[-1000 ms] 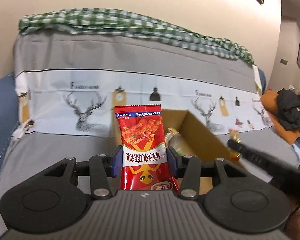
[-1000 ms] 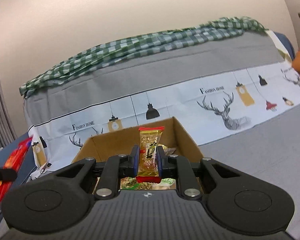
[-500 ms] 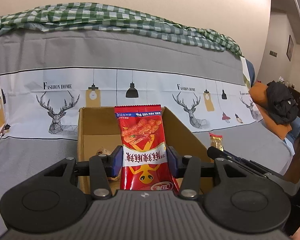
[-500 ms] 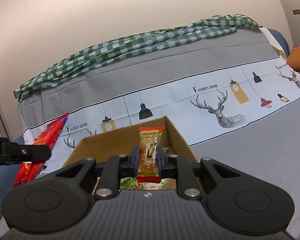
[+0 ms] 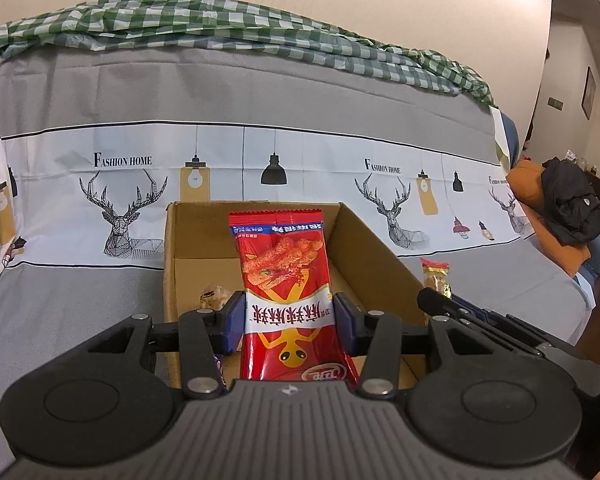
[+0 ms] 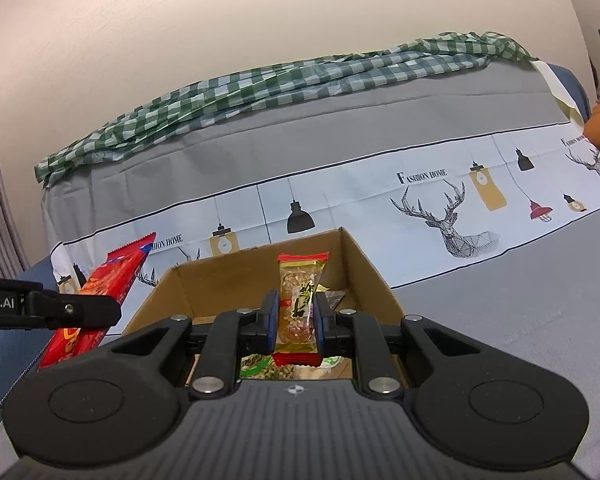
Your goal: Organize snacks
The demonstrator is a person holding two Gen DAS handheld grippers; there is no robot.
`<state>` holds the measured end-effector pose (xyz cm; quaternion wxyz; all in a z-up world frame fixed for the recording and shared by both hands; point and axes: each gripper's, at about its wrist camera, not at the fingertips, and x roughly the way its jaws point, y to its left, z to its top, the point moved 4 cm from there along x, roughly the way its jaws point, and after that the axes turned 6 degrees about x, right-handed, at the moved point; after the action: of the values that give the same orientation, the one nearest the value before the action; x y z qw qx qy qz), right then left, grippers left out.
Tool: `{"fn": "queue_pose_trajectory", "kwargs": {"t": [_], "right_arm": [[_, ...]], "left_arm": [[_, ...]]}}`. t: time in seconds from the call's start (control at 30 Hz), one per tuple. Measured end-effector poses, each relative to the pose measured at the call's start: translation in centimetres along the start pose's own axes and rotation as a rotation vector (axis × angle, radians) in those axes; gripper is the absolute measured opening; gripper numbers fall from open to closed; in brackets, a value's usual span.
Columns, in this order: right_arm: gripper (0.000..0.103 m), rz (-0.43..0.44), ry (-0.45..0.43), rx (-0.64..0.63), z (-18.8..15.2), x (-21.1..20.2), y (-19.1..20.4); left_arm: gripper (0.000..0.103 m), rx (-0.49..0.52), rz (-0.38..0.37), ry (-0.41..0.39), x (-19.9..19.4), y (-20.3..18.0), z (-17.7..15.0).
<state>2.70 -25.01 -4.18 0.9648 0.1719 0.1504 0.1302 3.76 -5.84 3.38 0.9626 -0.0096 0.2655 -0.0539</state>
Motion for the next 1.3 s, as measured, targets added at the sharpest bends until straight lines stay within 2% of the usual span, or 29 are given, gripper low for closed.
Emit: {"fn": "queue_pose_trajectory", "kwargs": {"t": [0.83,0.9,0.93,0.97,1.0,1.1,1.23,1.3], "right_arm": [[0.019,0.003,0.025,-0.032,-0.2,0.6,0.5],[0.030,0.005,0.027,-0.035,-0.2,0.6,0.7],[0.052,-0.001,0.025,-0.037,-0.2,0.5,0.8],[0.070,-0.012,0.019,-0.041,-0.2,0.4,0.9],[0.073,-0.017,0.009,-0.043,-0.2,0.3,0.9],[0.074,-0.019,-0.002,-0.043,-0.2,-0.1,1.0],[0.099,-0.038,-0.006,-0.043,-0.2,-0.8,1.2],[0.102,-0.036,-0.009,-0.038,-0.1,-1.5,1.3]], "left_arm": [[0.052,-0.002,-0.010,0.008,0.4,0.1,0.4],[0.062,-0.001,-0.006,0.020,0.6,0.1,0.5],[0.073,-0.004,-0.010,0.025,0.6,0.2,0.6],[0.079,-0.005,-0.019,0.021,0.4,0.2,0.7],[0.081,-0.001,-0.019,0.015,0.2,0.3,0.9],[0.085,0.017,-0.014,-0.006,-1.1,0.4,1.2],[0.091,0.023,0.008,-0.037,-3.7,1.0,0.9],[0.095,0.030,0.018,-0.059,-5.2,1.3,0.6]]}}
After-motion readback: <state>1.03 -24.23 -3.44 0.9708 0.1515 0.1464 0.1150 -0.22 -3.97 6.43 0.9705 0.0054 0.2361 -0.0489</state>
